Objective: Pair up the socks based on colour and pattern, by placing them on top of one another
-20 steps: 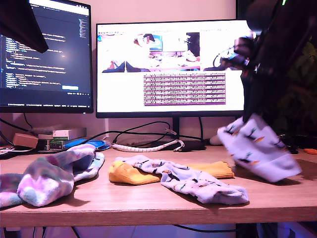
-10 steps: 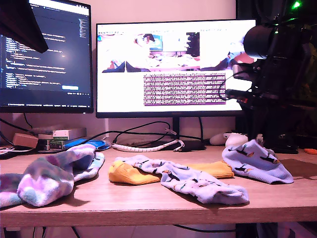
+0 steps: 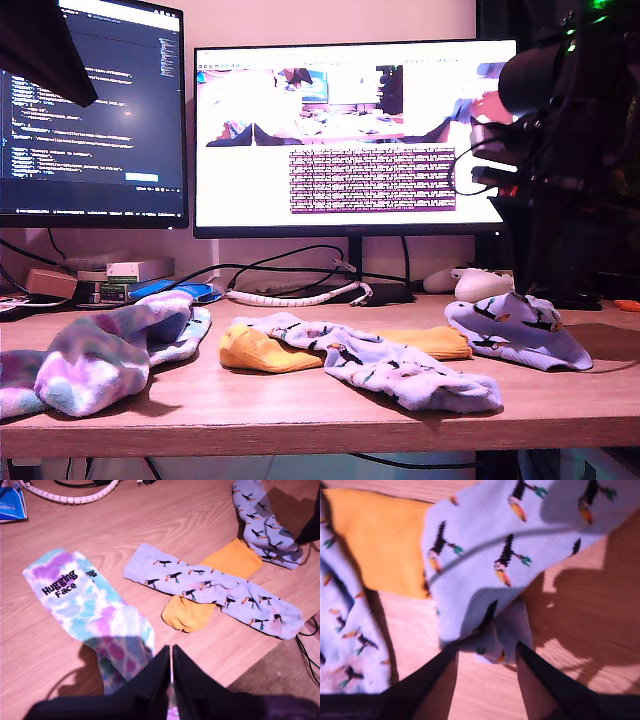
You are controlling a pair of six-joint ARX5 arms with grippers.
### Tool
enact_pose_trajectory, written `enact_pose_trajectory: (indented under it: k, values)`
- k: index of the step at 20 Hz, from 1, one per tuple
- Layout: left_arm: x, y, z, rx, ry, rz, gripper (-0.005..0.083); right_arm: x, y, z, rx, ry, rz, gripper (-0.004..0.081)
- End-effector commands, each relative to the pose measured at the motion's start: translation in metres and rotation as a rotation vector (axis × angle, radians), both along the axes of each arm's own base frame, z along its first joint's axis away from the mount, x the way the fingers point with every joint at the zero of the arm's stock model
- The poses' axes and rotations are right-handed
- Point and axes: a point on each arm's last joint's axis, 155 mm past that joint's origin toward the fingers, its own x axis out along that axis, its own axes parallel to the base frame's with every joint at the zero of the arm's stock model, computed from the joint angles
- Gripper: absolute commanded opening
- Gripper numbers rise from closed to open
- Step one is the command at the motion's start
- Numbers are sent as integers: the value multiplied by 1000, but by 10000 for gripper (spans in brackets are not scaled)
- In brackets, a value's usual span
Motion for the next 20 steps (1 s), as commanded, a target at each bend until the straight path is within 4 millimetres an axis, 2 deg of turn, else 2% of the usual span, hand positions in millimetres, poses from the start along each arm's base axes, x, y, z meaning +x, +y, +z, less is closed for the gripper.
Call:
enact_pose_trajectory:
  k: [1, 5, 8, 13, 15, 16, 18, 19, 20]
  values:
    - [-1, 0, -7, 3, 16, 0, -19, -12, -1, -3, -5, 26, 43, 325]
    - [1, -1, -5, -1, 3, 0, -19, -14, 3, -8, -2, 11, 143, 325]
    - [4, -2, -2, -7, -14, 0, -19, -12, 3, -23, -15, 13, 210, 325]
    - [3, -1, -3, -6, -10, 0, -19, 11, 5, -39, -34, -50, 254, 324]
    - [3, -1, -3, -5, -7, 0, -19, 8, 4, -51, -37, -12, 250, 306]
    - [2, -1, -4, -4, -4, 0, -19, 1, 2, -57, -33, 32, 240, 266]
    - [2, -1, -4, -3, -1, 0, -19, -16, 0, -66, -22, 132, 174, 43]
    - [1, -1, -5, -3, 1, 0, -19, -24, 3, -66, 5, 181, 102, -13]
    - [2, -1, -4, -3, 0, 0, -19, -29, 9, -63, 50, 220, 39, -9]
